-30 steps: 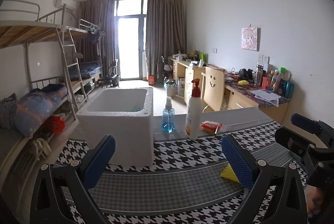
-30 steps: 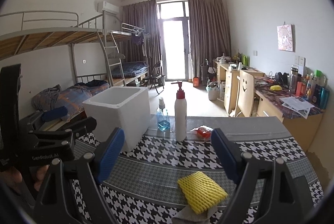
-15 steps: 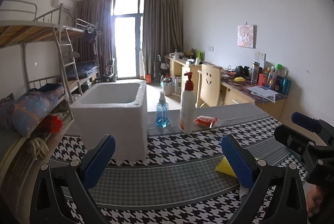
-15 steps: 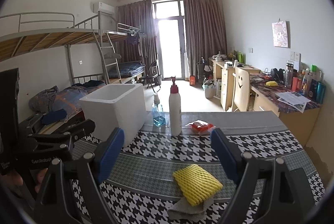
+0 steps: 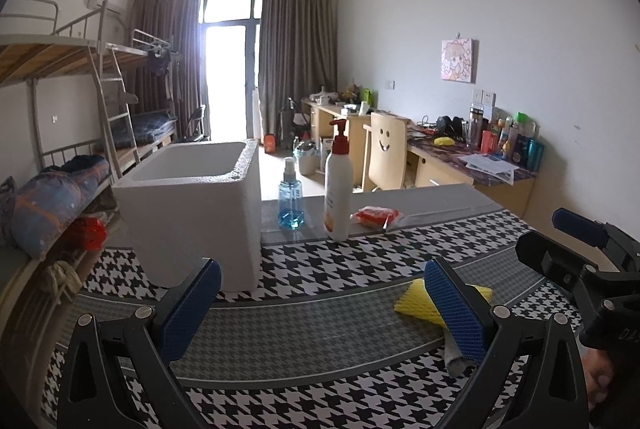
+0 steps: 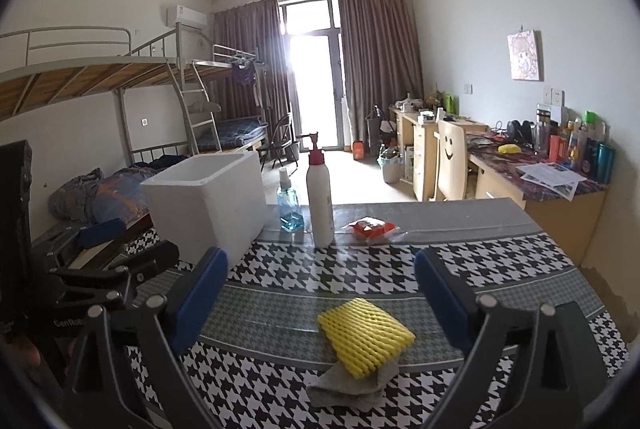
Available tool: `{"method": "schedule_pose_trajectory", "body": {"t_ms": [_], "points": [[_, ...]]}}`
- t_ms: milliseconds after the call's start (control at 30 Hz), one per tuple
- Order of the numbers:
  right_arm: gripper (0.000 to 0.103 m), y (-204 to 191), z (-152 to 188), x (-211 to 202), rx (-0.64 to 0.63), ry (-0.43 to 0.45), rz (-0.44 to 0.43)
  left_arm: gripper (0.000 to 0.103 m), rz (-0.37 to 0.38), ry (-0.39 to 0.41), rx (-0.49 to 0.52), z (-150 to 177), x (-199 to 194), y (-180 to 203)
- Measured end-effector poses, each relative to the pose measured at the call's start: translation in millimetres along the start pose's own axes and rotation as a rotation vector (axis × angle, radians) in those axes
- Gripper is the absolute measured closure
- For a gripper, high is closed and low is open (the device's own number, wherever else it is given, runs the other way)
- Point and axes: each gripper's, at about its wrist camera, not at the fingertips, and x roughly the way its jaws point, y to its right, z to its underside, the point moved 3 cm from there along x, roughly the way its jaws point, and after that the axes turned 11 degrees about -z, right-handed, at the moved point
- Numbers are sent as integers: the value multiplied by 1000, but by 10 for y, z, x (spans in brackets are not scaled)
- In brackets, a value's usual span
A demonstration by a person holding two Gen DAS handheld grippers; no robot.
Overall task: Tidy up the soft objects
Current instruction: 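Move both open tools down toward the yellow sponge and grey cloth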
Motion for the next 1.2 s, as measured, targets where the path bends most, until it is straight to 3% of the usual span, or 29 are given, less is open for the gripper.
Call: {"method": "schedule_pose_trajectory", "body": {"t_ms": [700,1200], "points": [[6,230,215,-82,52,-30,64,1,59,-51,28,207,56,243],[6,392,410,-161,69,-70,123,1,123,-130,71,403,154,527]]}}
